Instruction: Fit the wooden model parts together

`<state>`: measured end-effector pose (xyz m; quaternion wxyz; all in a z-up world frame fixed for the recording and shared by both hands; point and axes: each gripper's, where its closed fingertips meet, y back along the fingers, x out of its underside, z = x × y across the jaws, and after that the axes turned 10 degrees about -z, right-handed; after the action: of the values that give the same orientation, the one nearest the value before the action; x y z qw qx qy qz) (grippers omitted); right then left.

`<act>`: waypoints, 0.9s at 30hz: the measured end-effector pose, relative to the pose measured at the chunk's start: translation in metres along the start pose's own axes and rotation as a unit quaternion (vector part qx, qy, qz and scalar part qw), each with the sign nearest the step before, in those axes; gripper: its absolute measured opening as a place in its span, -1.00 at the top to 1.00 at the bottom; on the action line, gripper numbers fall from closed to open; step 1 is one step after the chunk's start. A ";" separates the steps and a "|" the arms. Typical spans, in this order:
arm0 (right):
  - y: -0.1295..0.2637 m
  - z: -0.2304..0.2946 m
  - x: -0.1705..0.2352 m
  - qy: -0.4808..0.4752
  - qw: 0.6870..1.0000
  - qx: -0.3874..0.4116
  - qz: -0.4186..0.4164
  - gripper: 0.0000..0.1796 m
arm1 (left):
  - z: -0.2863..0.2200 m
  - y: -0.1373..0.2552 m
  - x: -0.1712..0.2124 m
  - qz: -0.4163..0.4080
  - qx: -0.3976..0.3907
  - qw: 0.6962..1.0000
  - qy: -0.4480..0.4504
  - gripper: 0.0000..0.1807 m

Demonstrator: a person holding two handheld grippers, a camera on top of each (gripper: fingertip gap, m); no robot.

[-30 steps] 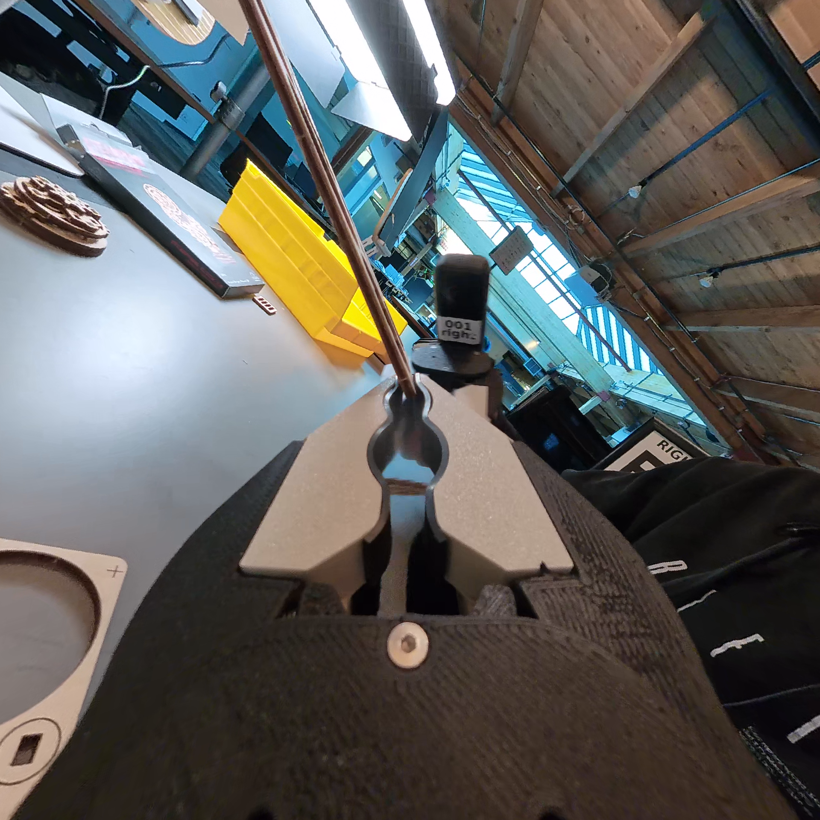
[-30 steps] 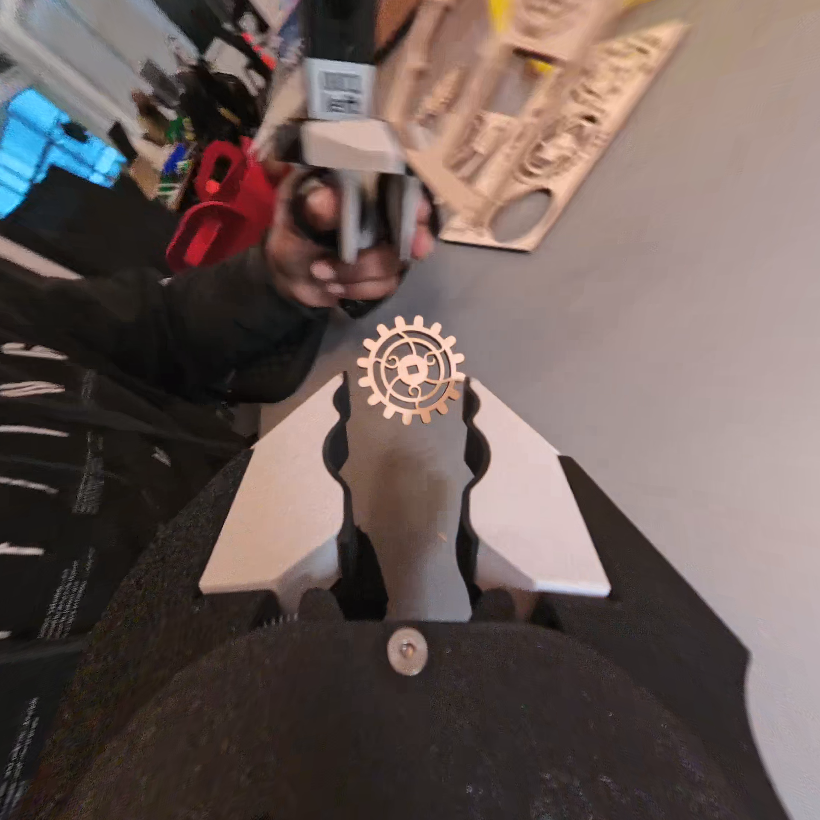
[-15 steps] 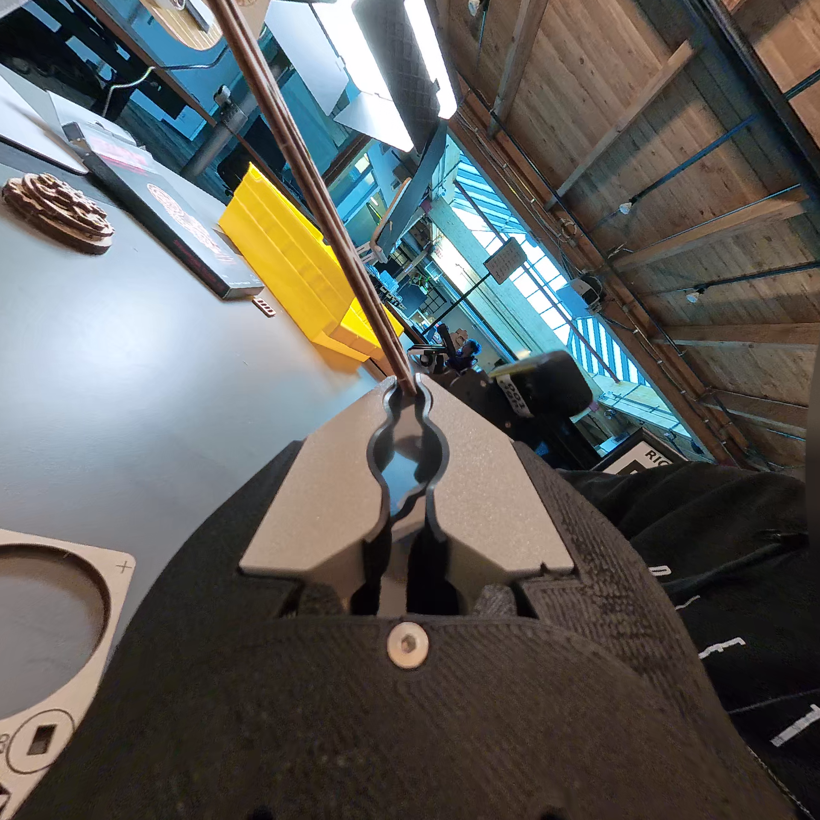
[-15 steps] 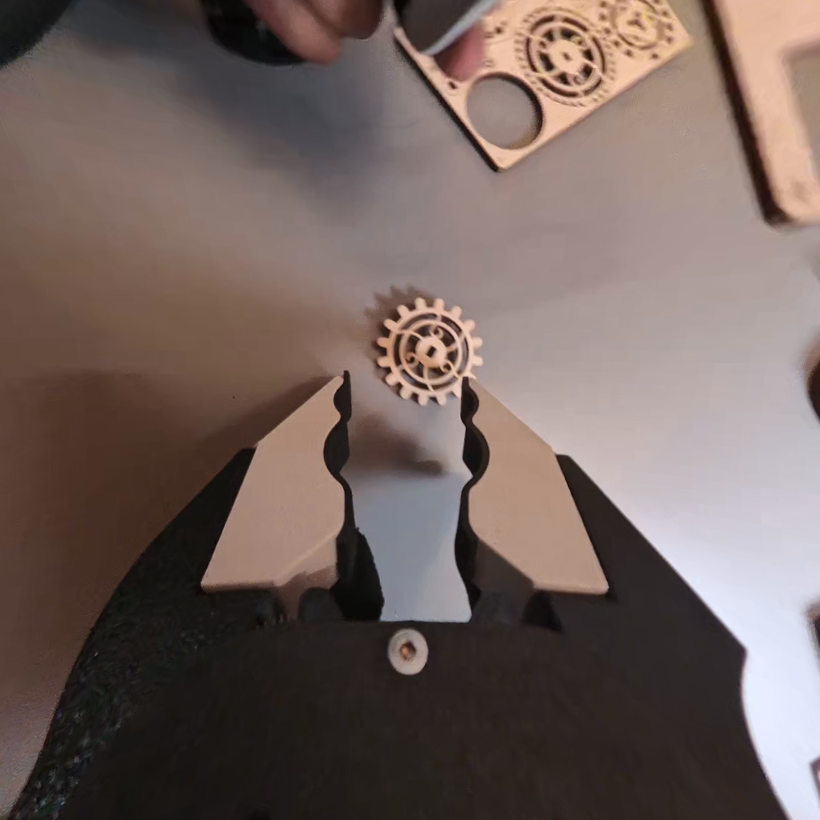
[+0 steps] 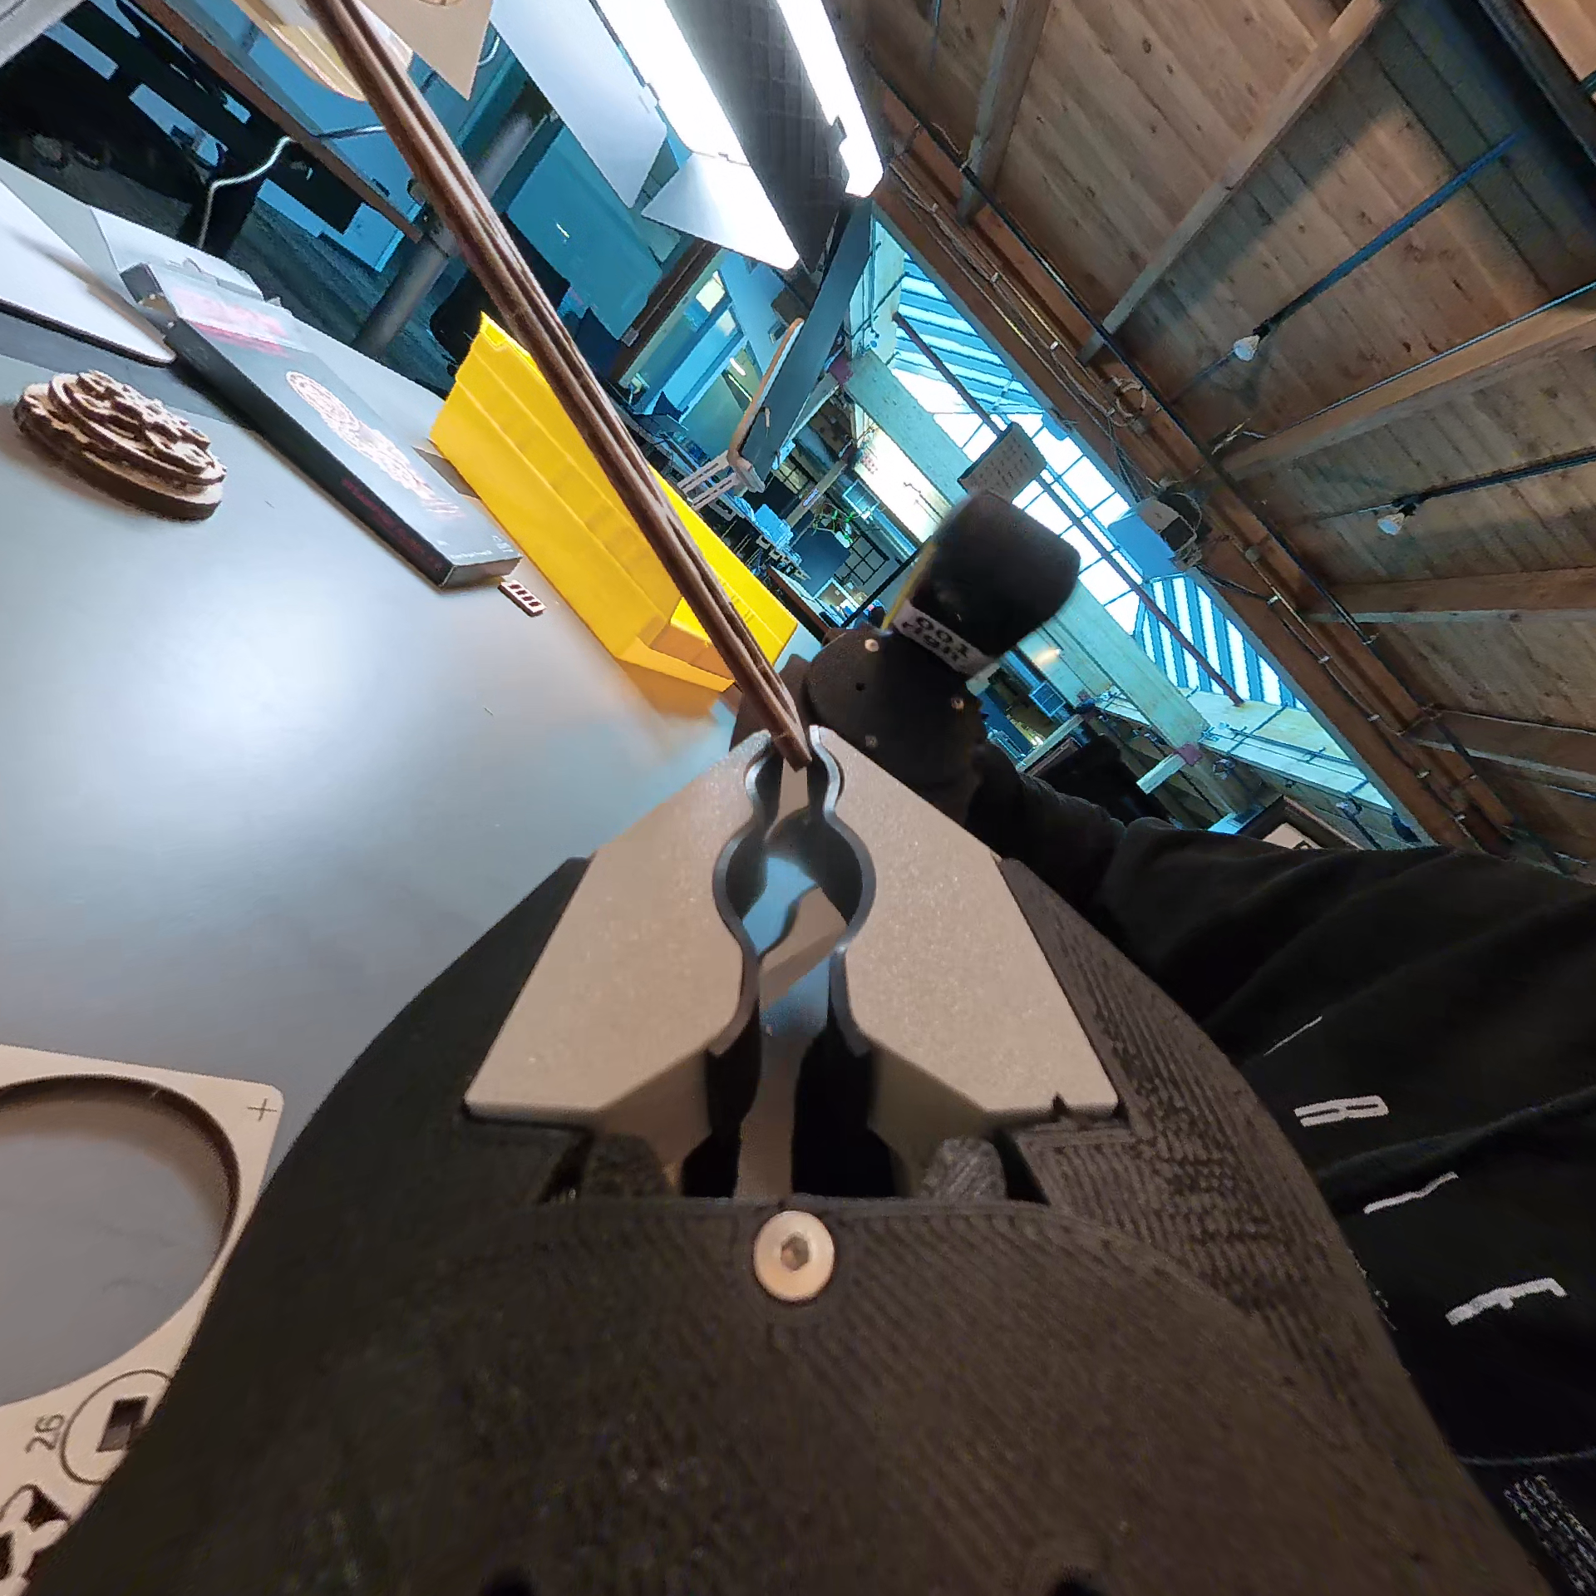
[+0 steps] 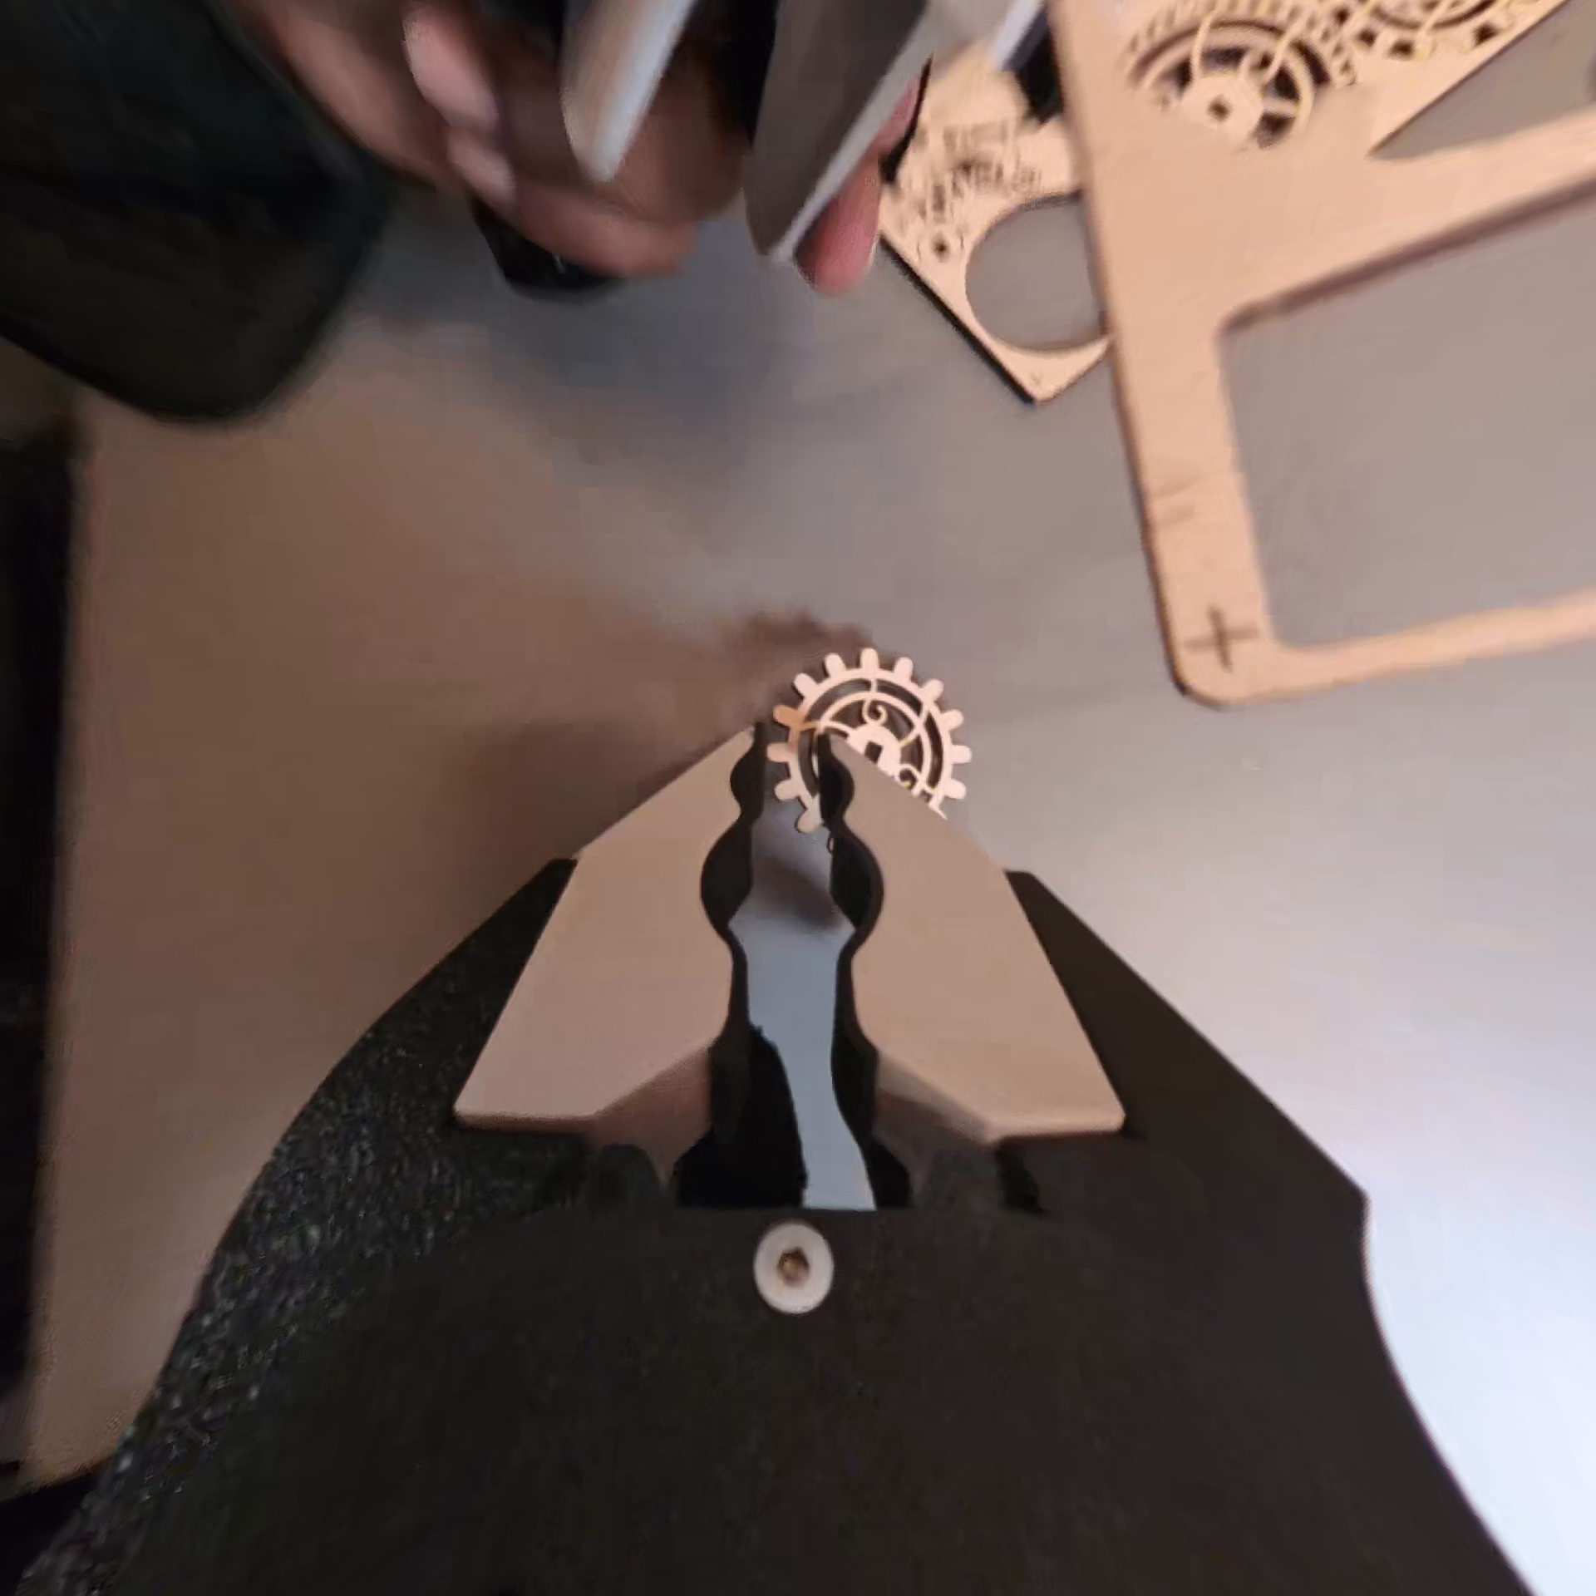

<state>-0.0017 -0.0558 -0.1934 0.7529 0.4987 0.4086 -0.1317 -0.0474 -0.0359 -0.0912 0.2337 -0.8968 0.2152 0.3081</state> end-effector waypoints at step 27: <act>-0.009 0.045 0.020 0.192 0.979 0.059 0.036 0.48 | 0.038 0.009 0.032 0.110 -0.101 0.989 -0.004 0.97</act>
<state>0.0276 -0.0946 -0.2069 0.6337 0.5730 0.5188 -0.0299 -0.0461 -0.0300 -0.1412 0.1072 -0.8853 0.2792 0.3560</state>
